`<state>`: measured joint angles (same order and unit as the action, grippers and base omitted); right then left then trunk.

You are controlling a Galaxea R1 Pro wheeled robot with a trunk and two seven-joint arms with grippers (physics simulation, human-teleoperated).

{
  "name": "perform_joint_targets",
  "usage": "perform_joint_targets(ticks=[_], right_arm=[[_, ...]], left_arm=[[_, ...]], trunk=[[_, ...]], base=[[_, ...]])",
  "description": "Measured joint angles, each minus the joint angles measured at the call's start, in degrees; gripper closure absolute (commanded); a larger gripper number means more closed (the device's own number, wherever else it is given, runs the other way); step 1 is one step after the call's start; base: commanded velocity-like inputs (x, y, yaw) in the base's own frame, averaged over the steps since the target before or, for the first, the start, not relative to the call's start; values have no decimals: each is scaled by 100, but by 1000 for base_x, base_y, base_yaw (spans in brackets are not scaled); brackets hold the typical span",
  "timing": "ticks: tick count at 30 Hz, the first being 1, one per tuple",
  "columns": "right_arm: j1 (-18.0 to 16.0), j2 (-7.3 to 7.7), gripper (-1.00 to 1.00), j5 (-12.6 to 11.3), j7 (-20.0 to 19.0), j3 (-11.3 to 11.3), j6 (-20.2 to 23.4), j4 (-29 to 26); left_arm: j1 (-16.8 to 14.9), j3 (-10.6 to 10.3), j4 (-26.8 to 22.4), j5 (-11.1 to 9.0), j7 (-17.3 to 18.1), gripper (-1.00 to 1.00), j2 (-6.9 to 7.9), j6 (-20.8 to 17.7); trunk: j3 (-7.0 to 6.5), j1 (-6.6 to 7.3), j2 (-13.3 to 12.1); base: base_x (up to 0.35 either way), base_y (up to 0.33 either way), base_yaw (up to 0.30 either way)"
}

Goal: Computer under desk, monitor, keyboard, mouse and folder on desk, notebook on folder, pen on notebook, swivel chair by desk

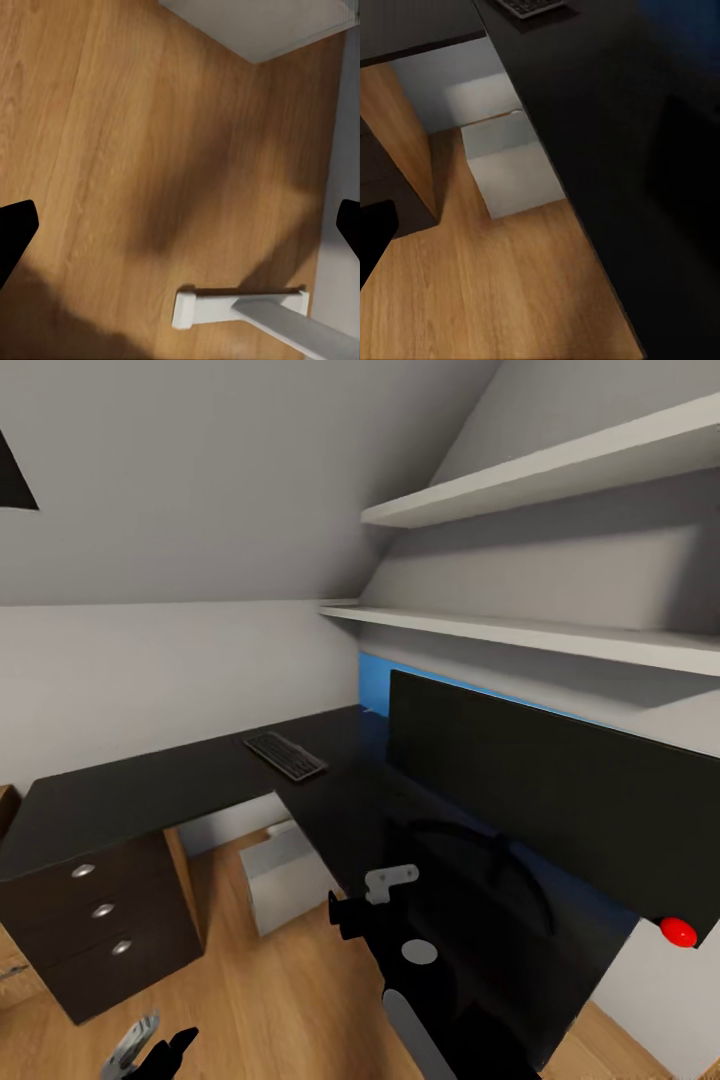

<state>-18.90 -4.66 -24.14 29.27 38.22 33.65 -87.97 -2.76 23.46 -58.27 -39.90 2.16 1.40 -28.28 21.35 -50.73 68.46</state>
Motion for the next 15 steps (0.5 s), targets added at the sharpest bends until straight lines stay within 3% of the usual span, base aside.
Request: perform_joint_targets(ticks=[8, 9, 15], right_arm=[[-9, -10, -100, -8, 3, -7, -7, 196], [-21, -15, -100, -8, 2, -31, -8, 286], [-46, -19, -100, -11, -3, -58, -16, 405]], left_arm=[[5, -64, -132, -3, 36, -100, -14, -10], [20, -200, -338, -9, 39, -100, -11, -43], [128, -492, -941, -12, 37, -100, -5, -184]], trunk=[[0, 0, 0], [0, 0, 0], [0, 0, 0]], base=[[84, 311, -228], [76, 312, -234], [75, 312, -219]])
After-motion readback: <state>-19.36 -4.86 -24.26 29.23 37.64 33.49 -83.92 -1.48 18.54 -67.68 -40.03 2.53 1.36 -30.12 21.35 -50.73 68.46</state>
